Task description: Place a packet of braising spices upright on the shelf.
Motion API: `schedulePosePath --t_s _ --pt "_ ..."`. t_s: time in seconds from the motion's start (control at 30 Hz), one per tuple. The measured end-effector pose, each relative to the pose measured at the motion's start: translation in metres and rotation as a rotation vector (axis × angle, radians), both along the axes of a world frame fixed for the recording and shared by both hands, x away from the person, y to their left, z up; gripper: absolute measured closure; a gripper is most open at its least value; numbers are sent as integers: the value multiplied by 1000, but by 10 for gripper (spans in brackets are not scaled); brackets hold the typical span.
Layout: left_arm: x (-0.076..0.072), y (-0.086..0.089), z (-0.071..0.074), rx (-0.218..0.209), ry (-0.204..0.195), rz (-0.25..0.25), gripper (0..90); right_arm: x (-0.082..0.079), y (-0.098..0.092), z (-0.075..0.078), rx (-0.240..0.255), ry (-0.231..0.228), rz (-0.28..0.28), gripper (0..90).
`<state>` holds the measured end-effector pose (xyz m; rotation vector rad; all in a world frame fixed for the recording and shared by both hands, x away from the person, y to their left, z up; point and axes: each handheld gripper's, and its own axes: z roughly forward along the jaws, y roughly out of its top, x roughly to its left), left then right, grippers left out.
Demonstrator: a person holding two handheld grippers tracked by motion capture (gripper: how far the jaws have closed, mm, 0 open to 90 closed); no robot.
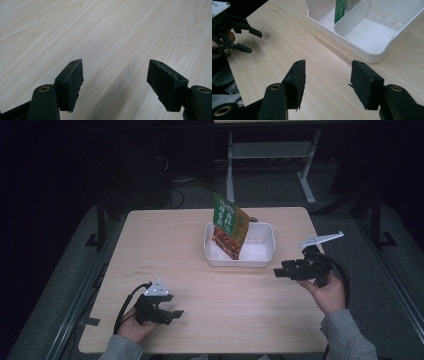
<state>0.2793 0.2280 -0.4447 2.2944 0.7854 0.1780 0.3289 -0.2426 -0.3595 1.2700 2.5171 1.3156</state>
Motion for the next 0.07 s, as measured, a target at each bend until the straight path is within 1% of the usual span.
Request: schedulePosePath --t_s 0.07 --pt "0 0 0 -1 1 0 284 -8 -2 -4 2 -7 -4 433"
